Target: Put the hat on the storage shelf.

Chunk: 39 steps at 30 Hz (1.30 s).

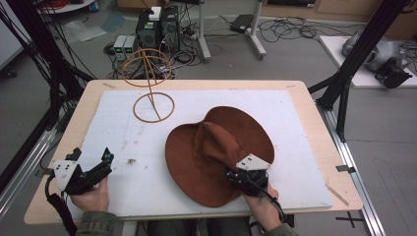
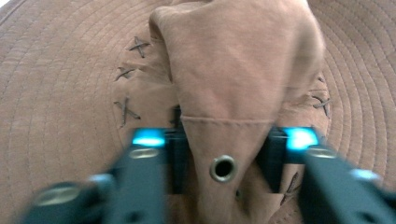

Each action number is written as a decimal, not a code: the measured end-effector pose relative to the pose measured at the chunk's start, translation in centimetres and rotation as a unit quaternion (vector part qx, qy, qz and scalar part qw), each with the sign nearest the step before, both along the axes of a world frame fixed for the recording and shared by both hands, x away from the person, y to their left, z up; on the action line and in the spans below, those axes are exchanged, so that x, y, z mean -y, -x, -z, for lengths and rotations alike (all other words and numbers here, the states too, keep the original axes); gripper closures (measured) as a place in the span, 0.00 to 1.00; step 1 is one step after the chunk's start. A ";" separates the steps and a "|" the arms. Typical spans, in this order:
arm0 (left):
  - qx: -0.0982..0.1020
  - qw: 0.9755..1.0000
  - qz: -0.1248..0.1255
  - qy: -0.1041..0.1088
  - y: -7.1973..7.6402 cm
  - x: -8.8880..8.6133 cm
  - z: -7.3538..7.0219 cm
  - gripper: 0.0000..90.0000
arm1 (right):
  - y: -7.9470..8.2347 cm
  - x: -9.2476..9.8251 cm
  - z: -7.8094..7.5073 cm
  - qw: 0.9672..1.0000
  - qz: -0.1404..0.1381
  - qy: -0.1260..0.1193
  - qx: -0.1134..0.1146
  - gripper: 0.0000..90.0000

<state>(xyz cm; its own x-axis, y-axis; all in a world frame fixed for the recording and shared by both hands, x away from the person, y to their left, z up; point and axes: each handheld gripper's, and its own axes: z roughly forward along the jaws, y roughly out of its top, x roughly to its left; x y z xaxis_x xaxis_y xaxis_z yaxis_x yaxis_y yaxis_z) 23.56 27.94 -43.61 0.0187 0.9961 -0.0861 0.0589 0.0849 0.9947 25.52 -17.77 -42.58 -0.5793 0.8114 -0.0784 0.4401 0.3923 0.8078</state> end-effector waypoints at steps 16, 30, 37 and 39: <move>0.000 1.000 0.000 0.005 0.0 -0.2 0.0 0.10 | 0.3 0.7 0.2 0.997 0.027 -0.065 0.010 0.99; -0.001 1.000 0.000 0.002 0.0 -0.1 0.0 0.10 | 1.2 3.4 -2.8 0.973 0.047 -0.195 0.112 0.99; -0.001 1.000 0.000 0.002 -0.1 -0.1 0.0 0.10 | 0.0 4.6 -4.4 0.951 0.041 -0.265 0.150 0.99; -0.001 1.000 0.001 0.001 -0.1 -0.1 0.1 0.10 | -0.7 4.8 -5.2 0.944 0.044 -0.286 0.157 0.99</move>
<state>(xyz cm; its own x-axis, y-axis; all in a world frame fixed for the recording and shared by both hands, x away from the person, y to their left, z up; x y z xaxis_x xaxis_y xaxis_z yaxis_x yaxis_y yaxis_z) 23.63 28.06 -43.66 0.0202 0.9958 -0.0889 0.0605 0.0875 0.9943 26.25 -22.54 -37.41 -0.5291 0.8168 0.2301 0.1540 -0.1742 0.9726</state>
